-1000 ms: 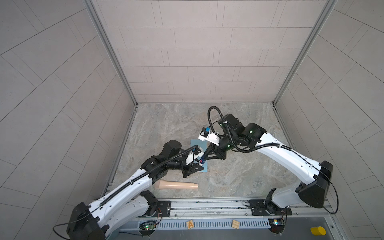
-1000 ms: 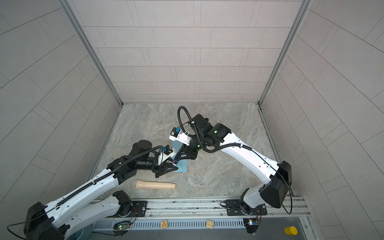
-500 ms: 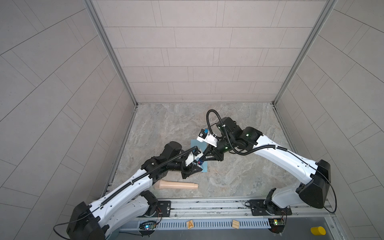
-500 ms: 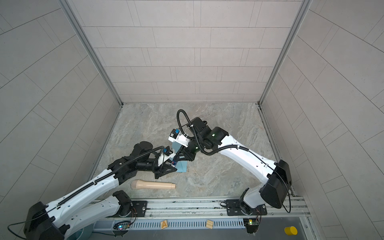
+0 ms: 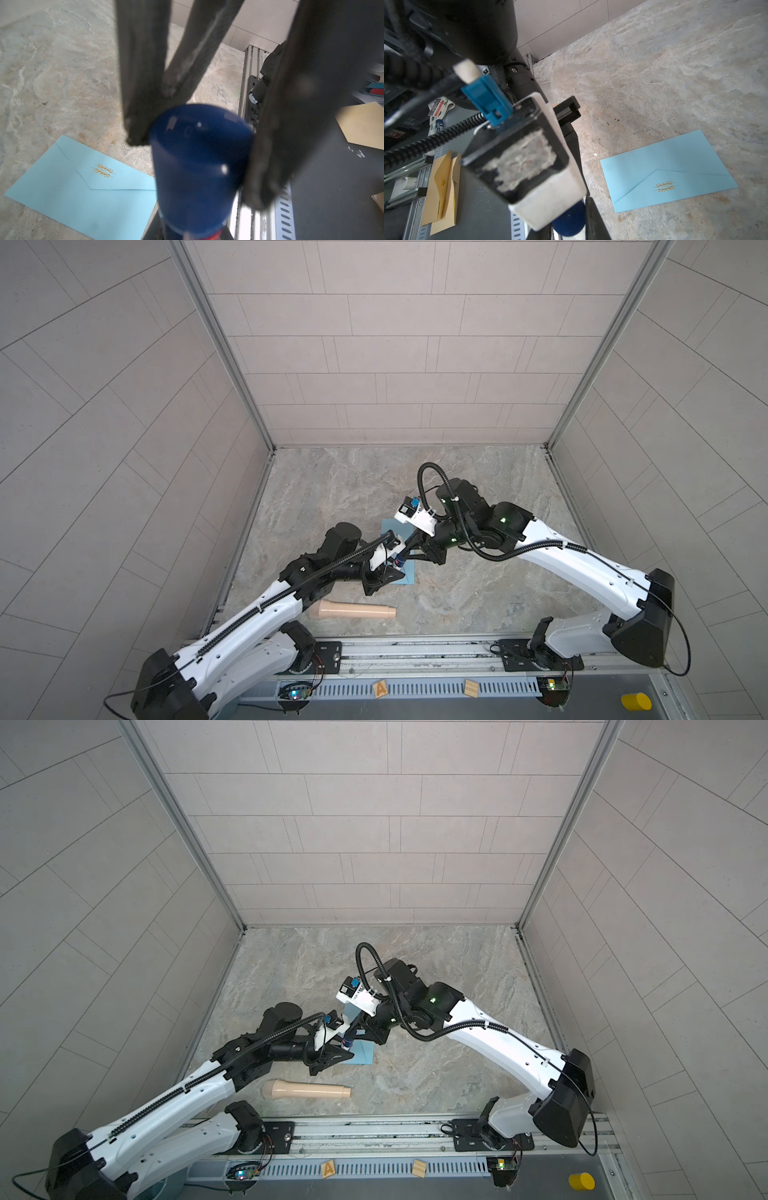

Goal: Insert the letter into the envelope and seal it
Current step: 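Press the cap down onto the glue stick with the right gripper, then grasp the capped glue stick with the right gripper beside the left gripper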

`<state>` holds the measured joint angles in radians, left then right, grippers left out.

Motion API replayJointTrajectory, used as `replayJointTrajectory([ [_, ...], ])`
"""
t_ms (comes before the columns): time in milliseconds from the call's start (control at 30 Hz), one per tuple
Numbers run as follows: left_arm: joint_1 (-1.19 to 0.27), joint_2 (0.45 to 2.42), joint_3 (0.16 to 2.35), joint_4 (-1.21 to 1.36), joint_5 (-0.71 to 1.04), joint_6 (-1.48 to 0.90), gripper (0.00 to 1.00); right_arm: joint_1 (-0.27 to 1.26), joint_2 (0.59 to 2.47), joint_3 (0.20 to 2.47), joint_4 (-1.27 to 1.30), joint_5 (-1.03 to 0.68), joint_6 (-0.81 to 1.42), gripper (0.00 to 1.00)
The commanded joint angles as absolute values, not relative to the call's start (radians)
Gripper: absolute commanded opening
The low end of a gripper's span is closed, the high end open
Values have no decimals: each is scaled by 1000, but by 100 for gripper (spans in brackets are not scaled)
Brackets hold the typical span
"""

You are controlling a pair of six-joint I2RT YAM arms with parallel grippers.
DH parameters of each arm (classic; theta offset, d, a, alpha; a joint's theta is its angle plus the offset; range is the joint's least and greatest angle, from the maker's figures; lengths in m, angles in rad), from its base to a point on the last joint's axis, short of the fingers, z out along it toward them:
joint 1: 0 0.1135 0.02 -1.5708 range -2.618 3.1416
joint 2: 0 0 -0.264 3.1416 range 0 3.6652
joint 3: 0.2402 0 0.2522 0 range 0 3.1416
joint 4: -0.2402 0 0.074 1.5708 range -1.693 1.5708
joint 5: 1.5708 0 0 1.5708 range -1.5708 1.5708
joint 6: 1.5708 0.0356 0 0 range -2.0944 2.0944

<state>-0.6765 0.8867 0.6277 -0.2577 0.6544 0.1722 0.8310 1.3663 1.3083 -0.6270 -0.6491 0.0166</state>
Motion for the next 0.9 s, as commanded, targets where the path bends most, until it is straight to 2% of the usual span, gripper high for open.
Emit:
replayJointTrajectory([
  [0,-663,848,680,41,639,120,0,879,1375,1254,-741,-651,47,0],
  [233,-663,850,681,51,613,110,0,879,1391,1246,-752,-603,108,0],
  [500,-663,849,676,56,568,114,0,880,1370,1213,-658,-525,316,0],
  [667,-663,849,675,59,566,114,0,880,1361,1210,-651,-506,339,0],
  [867,-663,848,669,58,570,109,0,879,1332,1241,-654,-502,331,15],
])
